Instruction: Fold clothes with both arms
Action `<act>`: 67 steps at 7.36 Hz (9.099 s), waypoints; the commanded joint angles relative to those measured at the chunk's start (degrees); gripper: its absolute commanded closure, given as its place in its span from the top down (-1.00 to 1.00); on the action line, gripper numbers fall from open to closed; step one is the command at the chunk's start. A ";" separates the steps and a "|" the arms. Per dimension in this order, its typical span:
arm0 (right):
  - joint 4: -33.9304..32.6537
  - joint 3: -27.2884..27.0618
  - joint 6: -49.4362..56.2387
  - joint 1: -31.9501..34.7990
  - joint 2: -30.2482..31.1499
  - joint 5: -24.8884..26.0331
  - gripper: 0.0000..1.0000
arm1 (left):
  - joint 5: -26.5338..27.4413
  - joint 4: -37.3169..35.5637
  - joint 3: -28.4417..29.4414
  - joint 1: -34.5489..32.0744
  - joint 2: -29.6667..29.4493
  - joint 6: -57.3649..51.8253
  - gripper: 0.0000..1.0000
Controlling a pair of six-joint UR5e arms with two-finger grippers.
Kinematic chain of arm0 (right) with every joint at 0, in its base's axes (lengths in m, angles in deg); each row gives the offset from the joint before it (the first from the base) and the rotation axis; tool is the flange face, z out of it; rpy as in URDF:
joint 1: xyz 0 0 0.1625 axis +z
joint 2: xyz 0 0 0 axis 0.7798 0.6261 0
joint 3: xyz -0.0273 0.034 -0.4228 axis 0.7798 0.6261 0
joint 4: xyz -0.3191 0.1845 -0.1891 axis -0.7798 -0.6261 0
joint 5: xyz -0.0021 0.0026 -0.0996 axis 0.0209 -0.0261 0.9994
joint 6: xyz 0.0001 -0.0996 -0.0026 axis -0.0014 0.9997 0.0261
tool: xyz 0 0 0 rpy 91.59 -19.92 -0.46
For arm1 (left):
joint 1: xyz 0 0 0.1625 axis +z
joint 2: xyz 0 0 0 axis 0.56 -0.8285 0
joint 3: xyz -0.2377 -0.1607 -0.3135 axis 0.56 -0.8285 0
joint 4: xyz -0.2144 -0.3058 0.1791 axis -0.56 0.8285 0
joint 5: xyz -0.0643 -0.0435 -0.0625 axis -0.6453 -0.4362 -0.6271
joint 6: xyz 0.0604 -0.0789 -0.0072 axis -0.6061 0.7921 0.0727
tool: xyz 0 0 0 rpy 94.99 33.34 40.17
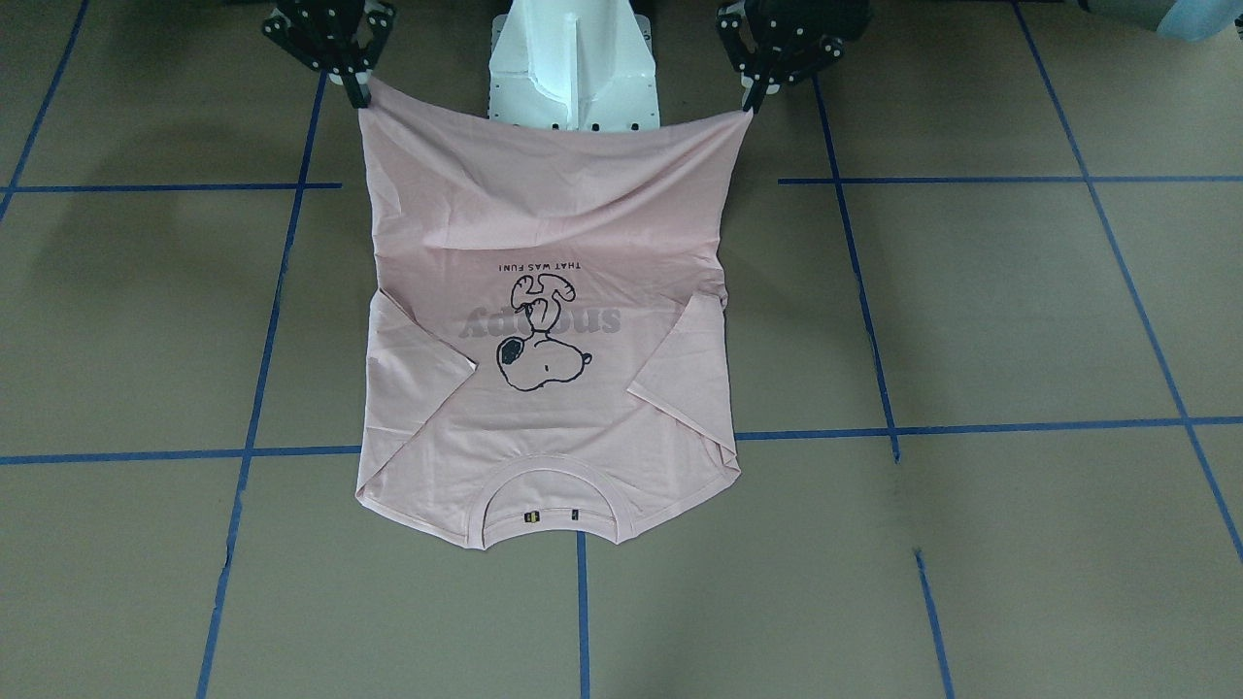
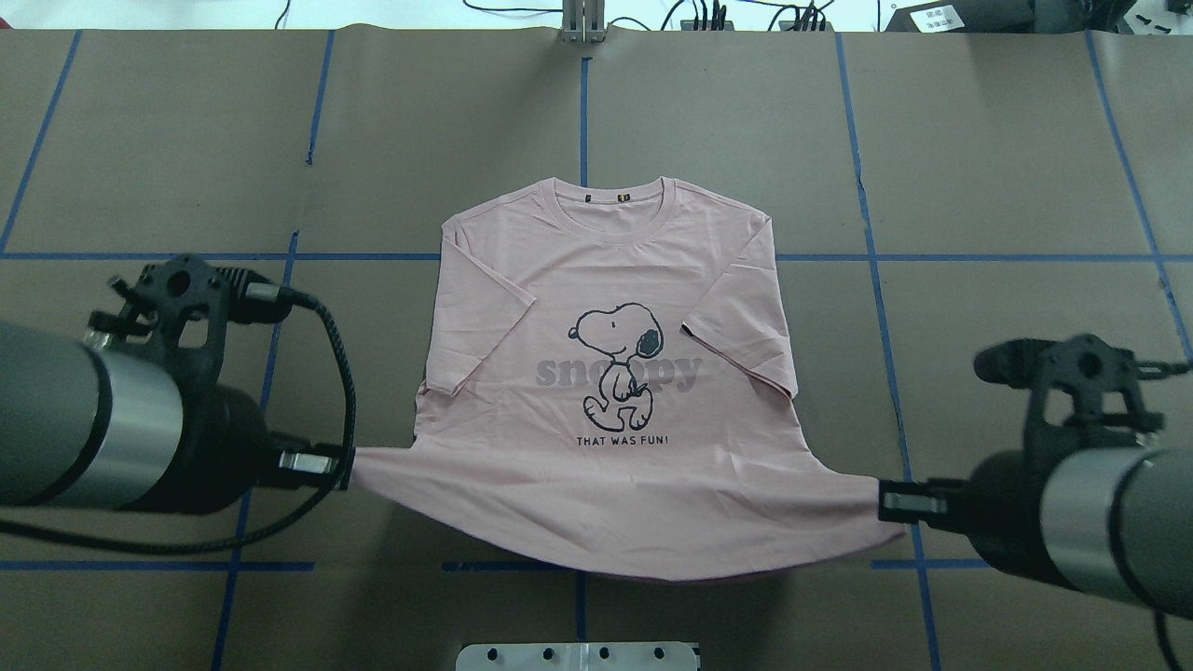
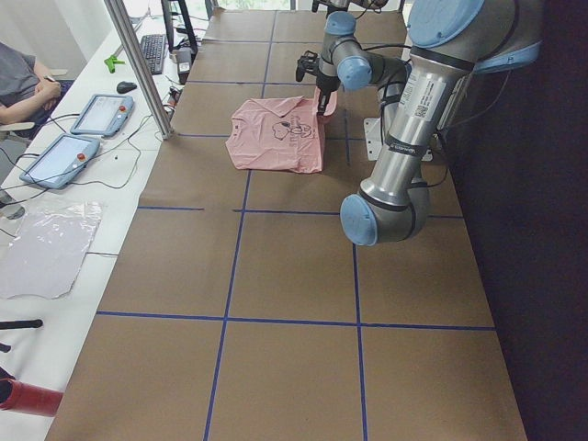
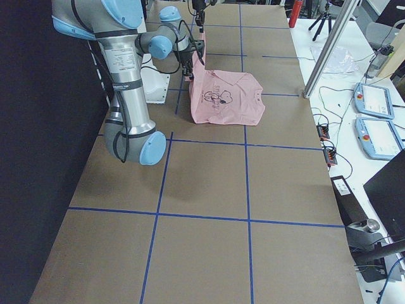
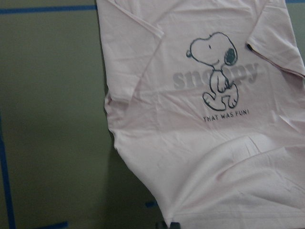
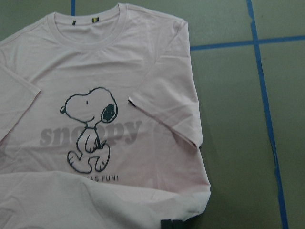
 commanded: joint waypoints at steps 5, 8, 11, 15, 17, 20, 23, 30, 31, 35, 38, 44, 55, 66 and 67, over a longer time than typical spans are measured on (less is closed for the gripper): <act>15.98 33.19 10.57 14.86 -11.02 -3.90 -1.00 | 0.84 21.10 30.44 -9.50 -6.52 -7.39 -1.00; 36.02 60.99 11.81 17.33 -18.57 -3.55 0.82 | 2.51 42.42 53.80 -11.78 -10.93 -8.69 0.98; 39.90 66.12 20.57 22.33 -19.48 -9.93 1.00 | 3.49 44.07 54.58 -13.02 -11.03 -11.61 1.00; 40.07 54.54 23.06 22.78 -10.19 -12.07 1.00 | 3.31 43.46 38.91 -10.67 -0.96 -10.82 1.00; 40.07 53.46 22.71 22.69 -9.55 -11.89 1.00 | 3.83 43.80 30.79 -5.06 5.99 -4.11 1.00; 40.16 53.37 22.27 22.69 -9.55 -11.81 1.00 | 11.47 43.89 28.48 6.11 9.00 11.13 0.25; 40.07 53.37 22.27 22.78 -9.55 -11.72 1.00 | 12.71 43.54 29.18 10.00 9.28 12.82 0.25; 40.07 53.46 22.27 22.78 -9.46 -11.81 1.00 | 12.54 43.37 29.36 11.59 9.10 12.92 -0.04; 40.07 53.46 22.36 22.78 -9.55 -11.81 1.00 | 12.54 43.37 29.53 11.59 9.10 12.92 -0.04; 40.07 53.46 22.36 22.78 -9.37 -11.81 1.00 | 12.45 43.28 29.97 11.67 8.75 12.92 -0.01; 40.07 53.46 22.36 22.78 -9.28 -11.81 1.00 | 12.54 43.28 30.15 11.68 8.75 13.00 -0.61; 40.07 53.37 22.27 22.78 -9.28 -11.72 1.00 | 12.45 43.19 28.65 7.21 10.06 6.28 -1.00; 40.07 51.26 18.26 20.16 -11.21 -9.96 1.00 | 14.48 64.95 85.70 -19.87 -17.03 -26.42 0.98; 28.12 66.73 -6.82 -0.59 -31.78 5.77 0.08 | 4.27 65.60 73.22 -23.22 -10.15 -30.33 1.00; 28.12 66.73 -6.82 -1.03 -31.78 5.86 0.08 | 4.19 65.60 73.13 -23.22 -10.06 -30.33 1.00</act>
